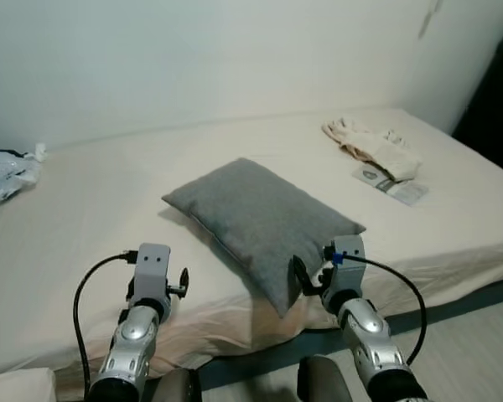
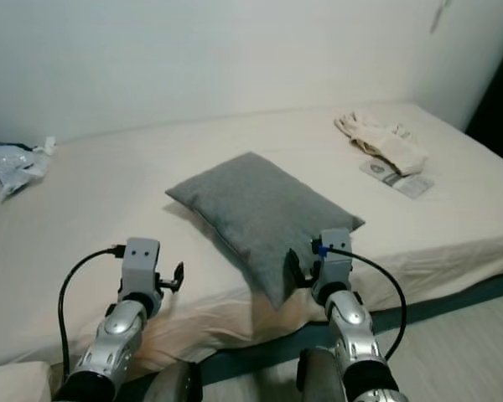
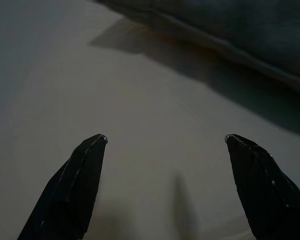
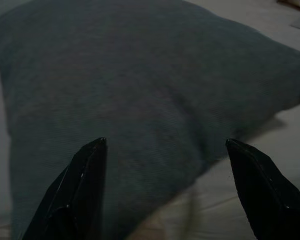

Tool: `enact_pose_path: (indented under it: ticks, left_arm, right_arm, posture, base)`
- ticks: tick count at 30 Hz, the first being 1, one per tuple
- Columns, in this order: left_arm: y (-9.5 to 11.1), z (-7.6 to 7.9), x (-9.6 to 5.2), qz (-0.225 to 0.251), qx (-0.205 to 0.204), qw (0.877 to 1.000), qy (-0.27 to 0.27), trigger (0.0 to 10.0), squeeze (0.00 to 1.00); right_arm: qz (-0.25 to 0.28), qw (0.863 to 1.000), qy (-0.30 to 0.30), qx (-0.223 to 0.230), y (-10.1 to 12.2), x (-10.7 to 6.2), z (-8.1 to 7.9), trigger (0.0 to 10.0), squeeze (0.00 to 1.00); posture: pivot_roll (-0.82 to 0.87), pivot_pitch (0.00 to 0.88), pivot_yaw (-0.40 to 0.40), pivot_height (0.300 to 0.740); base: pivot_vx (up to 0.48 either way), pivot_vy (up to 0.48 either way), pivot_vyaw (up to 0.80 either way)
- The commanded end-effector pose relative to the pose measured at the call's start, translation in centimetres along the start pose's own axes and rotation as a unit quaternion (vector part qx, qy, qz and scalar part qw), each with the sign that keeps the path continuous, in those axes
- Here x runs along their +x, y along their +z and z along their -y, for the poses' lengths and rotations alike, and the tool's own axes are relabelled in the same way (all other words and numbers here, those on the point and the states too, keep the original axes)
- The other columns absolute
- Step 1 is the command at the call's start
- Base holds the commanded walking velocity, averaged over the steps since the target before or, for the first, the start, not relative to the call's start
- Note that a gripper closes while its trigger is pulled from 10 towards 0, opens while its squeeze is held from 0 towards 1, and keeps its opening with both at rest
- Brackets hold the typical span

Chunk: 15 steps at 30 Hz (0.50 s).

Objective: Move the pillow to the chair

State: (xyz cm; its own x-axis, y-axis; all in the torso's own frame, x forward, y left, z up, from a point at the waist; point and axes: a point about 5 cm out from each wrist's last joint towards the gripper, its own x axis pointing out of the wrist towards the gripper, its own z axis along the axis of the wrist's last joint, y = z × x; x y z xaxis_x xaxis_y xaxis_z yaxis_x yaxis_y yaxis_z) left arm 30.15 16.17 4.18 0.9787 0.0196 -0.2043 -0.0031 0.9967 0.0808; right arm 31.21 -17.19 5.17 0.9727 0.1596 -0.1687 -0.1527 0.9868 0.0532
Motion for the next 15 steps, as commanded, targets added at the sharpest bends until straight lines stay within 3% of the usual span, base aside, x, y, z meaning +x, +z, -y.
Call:
enact_pose_path:
  ticks: [1, 15]
  left_arm:
    - [0.07, 0.01, -0.1, 0.006, 0.006, 1.0, -0.002, 10.0, 0.0]
    - [0.17, 0.3, -0.01, 0.006, 0.011, 1.0, -0.006, 10.0, 0.0]
  right_arm:
    - [0.01, 1.0, -0.004, 0.006, 0.21, -0.04, 0.19, 10.0, 0.0]
    - [0.009, 1.0, -0.013, 0.003, 0.26, -0.02, 0.62, 10.0, 0.0]
  posture:
    - [-0.01, 0.068, 0.007, 0.595]
    - [-0.01, 0.08, 0.012, 0.595]
  base:
    - [0.0, 0.0, 0.0]
    - [0.0, 0.0, 0.0]
